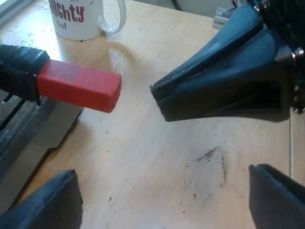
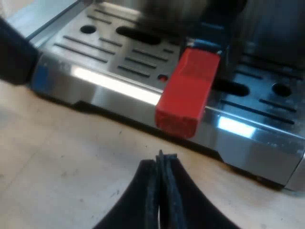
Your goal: Grind coffee beans and then tamp
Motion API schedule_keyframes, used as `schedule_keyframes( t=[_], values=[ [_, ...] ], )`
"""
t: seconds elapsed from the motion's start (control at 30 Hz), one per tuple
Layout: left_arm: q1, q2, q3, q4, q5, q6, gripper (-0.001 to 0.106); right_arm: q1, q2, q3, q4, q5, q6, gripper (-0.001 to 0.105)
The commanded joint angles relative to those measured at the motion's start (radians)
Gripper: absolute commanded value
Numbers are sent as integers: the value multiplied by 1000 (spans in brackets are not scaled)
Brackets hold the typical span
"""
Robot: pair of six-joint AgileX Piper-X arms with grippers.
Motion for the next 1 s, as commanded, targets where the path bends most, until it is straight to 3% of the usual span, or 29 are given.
schedule_keyframes(
  t=[0.03,0.37,0.67,0.77,1.0],
  values=[
    [-1,-9,-2,-19,-3,-36,74,-1,30,-1,-75,63,-3,0],
    [-1,-44,-2,-9,-3,-51,74,-1,87,-1,-135,67,-10,0],
    [-1,-100,-2,67,-8,-45,74,-1,121,-1,-251,71,-68,0],
    [-1,-101,-2,103,-8,-45,74,-1,121,-1,-259,122,-80,0],
    [-1,-101,-2,140,-48,-14,74,-1,114,-1,-243,120,-95,0]
  ],
)
